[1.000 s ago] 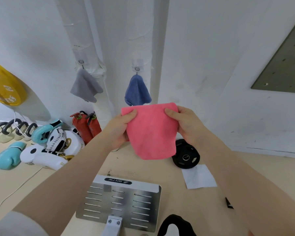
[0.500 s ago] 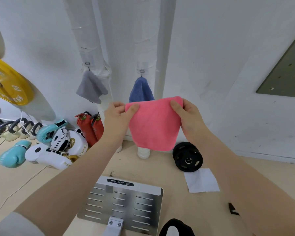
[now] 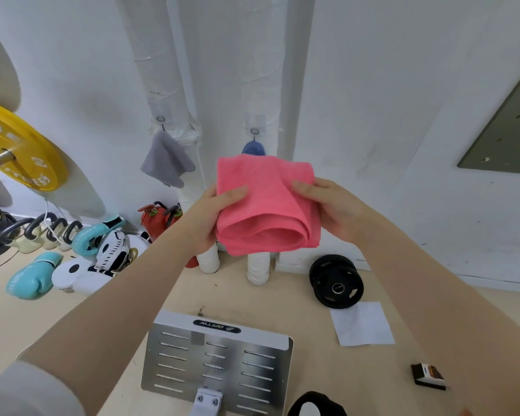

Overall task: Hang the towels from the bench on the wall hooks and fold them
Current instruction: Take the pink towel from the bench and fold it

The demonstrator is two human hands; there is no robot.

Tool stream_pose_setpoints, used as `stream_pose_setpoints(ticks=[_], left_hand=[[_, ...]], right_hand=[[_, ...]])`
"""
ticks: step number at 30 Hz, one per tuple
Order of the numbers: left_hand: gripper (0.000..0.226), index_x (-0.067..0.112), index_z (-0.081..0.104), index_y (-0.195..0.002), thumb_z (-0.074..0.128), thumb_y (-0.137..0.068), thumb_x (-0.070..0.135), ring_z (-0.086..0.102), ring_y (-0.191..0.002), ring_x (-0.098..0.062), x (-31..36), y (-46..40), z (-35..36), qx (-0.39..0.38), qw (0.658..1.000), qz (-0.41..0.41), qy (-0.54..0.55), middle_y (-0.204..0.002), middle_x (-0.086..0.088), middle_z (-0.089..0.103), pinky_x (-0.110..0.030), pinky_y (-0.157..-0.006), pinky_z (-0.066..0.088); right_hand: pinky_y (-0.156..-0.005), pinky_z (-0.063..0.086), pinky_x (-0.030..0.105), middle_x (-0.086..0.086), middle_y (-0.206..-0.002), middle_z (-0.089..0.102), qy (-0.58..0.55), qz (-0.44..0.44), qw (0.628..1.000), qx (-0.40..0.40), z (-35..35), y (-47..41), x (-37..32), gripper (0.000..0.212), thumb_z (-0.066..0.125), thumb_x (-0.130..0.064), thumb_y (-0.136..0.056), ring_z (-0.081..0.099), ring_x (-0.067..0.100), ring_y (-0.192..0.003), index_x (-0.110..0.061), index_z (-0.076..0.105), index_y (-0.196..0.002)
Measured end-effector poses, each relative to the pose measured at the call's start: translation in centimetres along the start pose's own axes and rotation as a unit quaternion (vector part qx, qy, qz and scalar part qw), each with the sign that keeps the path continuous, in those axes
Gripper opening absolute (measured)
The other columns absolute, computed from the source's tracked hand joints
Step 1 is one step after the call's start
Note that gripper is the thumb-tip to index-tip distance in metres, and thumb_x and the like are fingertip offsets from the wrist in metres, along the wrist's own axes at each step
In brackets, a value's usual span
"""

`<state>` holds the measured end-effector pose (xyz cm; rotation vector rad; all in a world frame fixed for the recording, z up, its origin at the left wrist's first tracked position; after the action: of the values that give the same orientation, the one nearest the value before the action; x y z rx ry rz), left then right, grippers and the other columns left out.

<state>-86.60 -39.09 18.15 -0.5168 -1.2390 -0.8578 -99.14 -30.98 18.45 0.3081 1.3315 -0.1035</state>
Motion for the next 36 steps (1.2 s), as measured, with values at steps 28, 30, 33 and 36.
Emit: stream_pose_setpoints(ticks=[28,30,33,36], left_hand=[[0.051,0.021,0.061,-0.111,0.057,-0.072,0.054,0.07,-0.094,-0.016,-3.0,0.4,0.6,0.04,0.993,-0.104,0.027,-0.104,-0.001,0.072,-0.034,-0.079,0.058],[0.042,0.019,0.062,-0.111,0.059,-0.079,0.046,0.071,-0.088,-0.016,-3.6,0.5,0.6,0.052,0.989,-0.129,0.056,-0.101,-0.003,0.073,-0.031,-0.073,0.059],[0.028,0.015,0.06,-0.115,0.055,-0.089,0.024,0.068,-0.079,-0.016,-3.4,0.4,0.0,0.085,0.986,-0.109,0.097,-0.092,-0.003,0.071,-0.028,-0.069,0.057],[0.022,0.014,0.057,-0.104,0.047,-0.088,0.004,0.062,-0.076,-0.017,-2.8,0.0,-0.6,0.098,0.988,-0.078,0.088,-0.087,-0.005,0.065,-0.029,-0.069,0.055]], right_hand=[[-0.071,0.05,0.028,0.003,-0.083,0.066,-0.075,-0.006,0.992,0.101,-1.7,-1.3,1.2,0.013,0.049,-0.013,-0.092,0.06,0.016,-0.079,-0.013,0.061,-0.095],[-0.078,0.051,0.03,0.004,-0.096,0.066,-0.071,-0.021,0.995,0.06,-1.3,-1.4,1.2,0.019,0.047,-0.02,-0.093,0.061,0.017,-0.089,-0.014,0.062,-0.104],[-0.082,0.055,0.031,0.001,-0.114,0.066,-0.038,-0.035,0.999,-0.015,-0.5,-1.1,0.8,0.038,0.048,-0.041,-0.089,0.062,0.016,-0.106,-0.017,0.061,-0.115],[-0.083,0.053,0.03,0.0,-0.121,0.062,0.037,-0.045,0.997,-0.045,-0.3,-1.0,0.6,0.055,0.071,-0.035,-0.076,0.061,0.018,-0.111,-0.019,0.053,-0.125]])
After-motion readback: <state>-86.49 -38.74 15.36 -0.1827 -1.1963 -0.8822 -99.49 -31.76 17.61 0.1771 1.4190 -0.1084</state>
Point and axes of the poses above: each hand's wrist, its own y-axis away from the middle knuckle, its own z-axis out of the palm, x = y × z, the point moved 9 cm from there along -y, towards the middle knuckle
